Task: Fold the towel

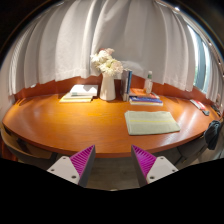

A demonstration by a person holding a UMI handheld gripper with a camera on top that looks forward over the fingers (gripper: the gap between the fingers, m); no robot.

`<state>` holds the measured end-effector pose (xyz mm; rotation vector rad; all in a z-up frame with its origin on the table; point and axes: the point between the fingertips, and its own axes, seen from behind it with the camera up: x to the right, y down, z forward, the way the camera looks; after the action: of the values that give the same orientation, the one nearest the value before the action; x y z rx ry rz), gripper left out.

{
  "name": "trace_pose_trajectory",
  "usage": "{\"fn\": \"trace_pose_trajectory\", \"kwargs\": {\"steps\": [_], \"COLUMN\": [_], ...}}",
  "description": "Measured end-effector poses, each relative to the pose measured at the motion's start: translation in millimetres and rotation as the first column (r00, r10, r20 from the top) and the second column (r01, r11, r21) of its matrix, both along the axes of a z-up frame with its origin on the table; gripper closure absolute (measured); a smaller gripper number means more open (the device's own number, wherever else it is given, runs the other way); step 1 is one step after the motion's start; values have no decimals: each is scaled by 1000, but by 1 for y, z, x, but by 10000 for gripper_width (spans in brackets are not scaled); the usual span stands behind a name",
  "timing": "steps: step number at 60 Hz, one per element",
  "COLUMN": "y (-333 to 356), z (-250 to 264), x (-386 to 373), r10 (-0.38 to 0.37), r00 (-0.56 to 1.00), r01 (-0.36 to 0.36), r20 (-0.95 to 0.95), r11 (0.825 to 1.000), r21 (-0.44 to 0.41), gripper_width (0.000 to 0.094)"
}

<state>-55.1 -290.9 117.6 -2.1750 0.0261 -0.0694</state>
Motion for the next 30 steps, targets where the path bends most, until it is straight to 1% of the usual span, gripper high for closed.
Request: {"fn": "trace_pose_trajectory", "kwargs": {"steps": [8,17,30], "y": [41,100,198], "z": [-50,-77,-104], "x": [37,74,107], "r10": [-28,-47,-51], "r00": [1000,998,998], "r01": [29,51,54], "r20": [11,30,27], "r11": [996,990,989], "r21": [-81,-134,-137], "gripper_width": [226,227,229]}}
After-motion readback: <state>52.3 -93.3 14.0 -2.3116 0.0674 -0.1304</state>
